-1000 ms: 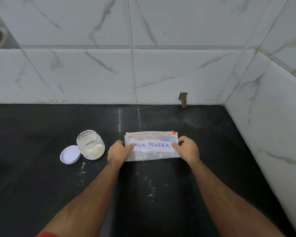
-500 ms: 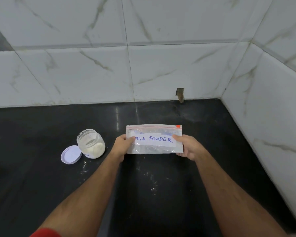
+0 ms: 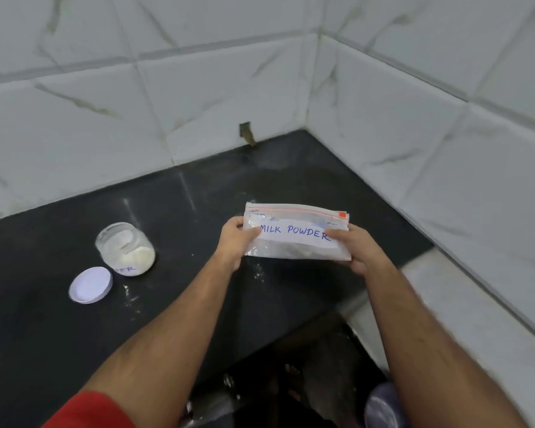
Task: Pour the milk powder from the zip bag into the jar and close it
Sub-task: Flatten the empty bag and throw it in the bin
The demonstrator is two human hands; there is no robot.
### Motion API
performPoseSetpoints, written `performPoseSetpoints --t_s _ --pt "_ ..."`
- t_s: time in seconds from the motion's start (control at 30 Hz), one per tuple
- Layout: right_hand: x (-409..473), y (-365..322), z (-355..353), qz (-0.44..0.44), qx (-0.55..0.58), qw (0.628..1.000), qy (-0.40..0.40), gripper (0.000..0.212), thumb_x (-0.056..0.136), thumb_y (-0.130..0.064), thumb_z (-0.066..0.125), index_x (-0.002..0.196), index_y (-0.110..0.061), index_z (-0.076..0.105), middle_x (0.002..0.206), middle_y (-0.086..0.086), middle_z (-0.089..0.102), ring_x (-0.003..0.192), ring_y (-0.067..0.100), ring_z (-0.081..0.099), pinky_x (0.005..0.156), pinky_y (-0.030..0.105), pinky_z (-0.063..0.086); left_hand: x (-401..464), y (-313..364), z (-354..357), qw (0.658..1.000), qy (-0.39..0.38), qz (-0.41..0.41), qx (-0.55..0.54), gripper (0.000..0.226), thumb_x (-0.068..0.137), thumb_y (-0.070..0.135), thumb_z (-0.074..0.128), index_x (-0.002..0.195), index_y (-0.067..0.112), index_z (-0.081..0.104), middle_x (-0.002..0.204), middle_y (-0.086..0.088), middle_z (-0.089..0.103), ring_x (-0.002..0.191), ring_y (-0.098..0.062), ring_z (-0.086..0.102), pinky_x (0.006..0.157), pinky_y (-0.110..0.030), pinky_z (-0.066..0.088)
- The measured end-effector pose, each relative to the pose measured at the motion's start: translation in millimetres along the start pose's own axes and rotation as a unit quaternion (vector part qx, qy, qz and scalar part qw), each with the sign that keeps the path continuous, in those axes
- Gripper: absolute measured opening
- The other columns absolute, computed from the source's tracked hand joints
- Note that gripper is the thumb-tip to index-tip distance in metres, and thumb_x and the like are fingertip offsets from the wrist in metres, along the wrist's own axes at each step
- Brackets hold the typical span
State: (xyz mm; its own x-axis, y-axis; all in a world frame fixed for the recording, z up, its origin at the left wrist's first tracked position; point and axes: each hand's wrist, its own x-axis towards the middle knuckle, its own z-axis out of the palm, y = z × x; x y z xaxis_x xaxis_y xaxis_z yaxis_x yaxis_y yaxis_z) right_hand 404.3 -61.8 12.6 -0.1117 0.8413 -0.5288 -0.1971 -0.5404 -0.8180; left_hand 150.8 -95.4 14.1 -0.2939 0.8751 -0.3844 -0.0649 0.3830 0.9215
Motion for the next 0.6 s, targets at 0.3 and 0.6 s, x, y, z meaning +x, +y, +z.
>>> performPoseSetpoints --t_s 0.3,0.6 --pt "-149.5 48.7 -145.8 -0.057 0.087 0.980 0.171 0.033 0.091 -0.003 0.064 0.124 -0.001 0.063 0.104 0.019 0.076 0.080 0.029 0.075 0.066 0.038 0.062 -80.6 -46.2 134.3 0.980 -0.179 -0.043 0.070 0.031 0.094 0.020 0.065 0.123 0.019 0.055 0.107 0.001 0.067 0.091 -0.012 0.068 0.059 -0.026 0.056" --pt "-222.1 117.0 -264.2 0.004 0.165 0.950 0.265 0.026 0.092 -0.004 0.058 0.116 -0.006 0.067 0.088 0.010 0.079 0.071 0.021 0.076 0.058 0.033 0.062 -148.8 -131.7 239.4 0.963 -0.191 -0.162 0.101 0.056 0.096 0.029 0.064 0.144 0.011 0.043 0.117 -0.004 0.060 0.102 -0.018 0.060 0.080 -0.032 0.053"
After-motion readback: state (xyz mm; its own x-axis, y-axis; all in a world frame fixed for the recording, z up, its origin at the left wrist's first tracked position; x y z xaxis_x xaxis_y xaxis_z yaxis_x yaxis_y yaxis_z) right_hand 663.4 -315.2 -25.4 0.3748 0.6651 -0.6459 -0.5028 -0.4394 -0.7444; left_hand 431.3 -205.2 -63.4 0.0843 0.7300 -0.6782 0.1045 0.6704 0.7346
